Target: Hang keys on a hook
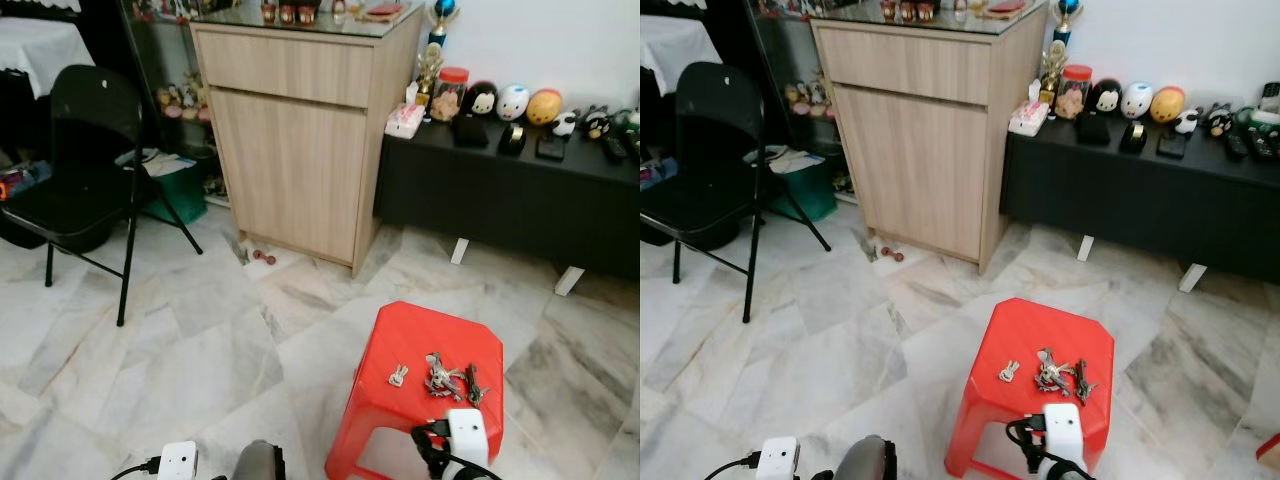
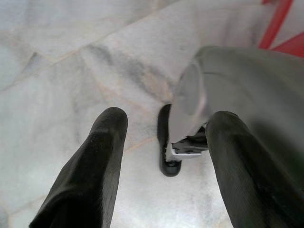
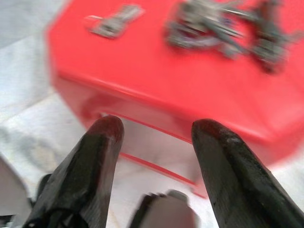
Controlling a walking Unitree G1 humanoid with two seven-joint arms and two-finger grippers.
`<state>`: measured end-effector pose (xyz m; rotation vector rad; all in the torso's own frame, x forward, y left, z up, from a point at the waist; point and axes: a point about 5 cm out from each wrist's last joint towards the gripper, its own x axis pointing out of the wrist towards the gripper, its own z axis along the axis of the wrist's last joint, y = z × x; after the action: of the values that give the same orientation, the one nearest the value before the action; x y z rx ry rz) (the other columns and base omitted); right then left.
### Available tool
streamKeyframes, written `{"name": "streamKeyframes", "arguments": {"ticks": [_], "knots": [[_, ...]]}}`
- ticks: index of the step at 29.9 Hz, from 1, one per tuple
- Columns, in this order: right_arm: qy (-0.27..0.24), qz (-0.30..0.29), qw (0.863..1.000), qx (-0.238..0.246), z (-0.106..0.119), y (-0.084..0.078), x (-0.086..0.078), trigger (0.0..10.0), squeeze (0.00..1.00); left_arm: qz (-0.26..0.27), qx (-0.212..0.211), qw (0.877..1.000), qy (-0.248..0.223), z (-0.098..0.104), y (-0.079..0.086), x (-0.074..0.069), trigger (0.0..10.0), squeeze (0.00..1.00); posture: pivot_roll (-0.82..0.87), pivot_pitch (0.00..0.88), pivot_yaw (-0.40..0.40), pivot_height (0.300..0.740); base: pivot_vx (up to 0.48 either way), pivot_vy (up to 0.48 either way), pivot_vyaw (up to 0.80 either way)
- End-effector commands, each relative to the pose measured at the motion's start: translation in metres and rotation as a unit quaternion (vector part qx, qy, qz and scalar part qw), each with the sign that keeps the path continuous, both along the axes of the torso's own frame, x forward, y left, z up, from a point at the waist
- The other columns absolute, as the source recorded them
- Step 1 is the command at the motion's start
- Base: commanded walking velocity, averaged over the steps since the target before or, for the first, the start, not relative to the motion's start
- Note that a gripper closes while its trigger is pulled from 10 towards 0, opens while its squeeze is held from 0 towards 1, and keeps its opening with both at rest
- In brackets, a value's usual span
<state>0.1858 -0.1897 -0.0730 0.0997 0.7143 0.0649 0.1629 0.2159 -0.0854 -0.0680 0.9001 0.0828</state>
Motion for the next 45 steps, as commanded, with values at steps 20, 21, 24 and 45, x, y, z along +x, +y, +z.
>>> {"name": "streamKeyframes", "arguments": {"ticks": [20, 21, 24, 45], "knots": [[-0.037, -0.020, 0.999, 0.011, 0.014, 0.002, 0.027, 10.0, 0.00, 0.000, 0.002, 1.000, 0.009, -0.002, 0.002, -0.004, 10.0, 0.00, 0.01, 0.000, -0.054, 0.633, 0.000, 0.000, 0.39], [-0.037, -0.020, 0.999, 0.011, 0.014, 0.002, 0.027, 10.0, 0.00, 0.000, 0.002, 1.000, 0.009, -0.002, 0.002, -0.004, 10.0, 0.00, 0.01, 0.000, -0.054, 0.633, 0.000, 0.000, 0.80], [-0.037, -0.023, 0.999, 0.013, 0.014, 0.002, 0.028, 10.0, 0.00, 0.001, 0.002, 1.000, 0.009, -0.002, 0.003, -0.005, 10.0, 0.00, 0.01, 0.000, -0.054, 0.633, 0.000, 0.000, 0.74], [-0.040, -0.169, 0.985, 0.001, 0.018, -0.028, 0.028, 10.0, 0.00, 0.002, -0.003, 1.000, -0.009, 0.002, -0.005, 0.007, 10.0, 0.00, 0.02, 0.000, -0.056, 0.633, 0.000, 0.000, 0.03]]}}
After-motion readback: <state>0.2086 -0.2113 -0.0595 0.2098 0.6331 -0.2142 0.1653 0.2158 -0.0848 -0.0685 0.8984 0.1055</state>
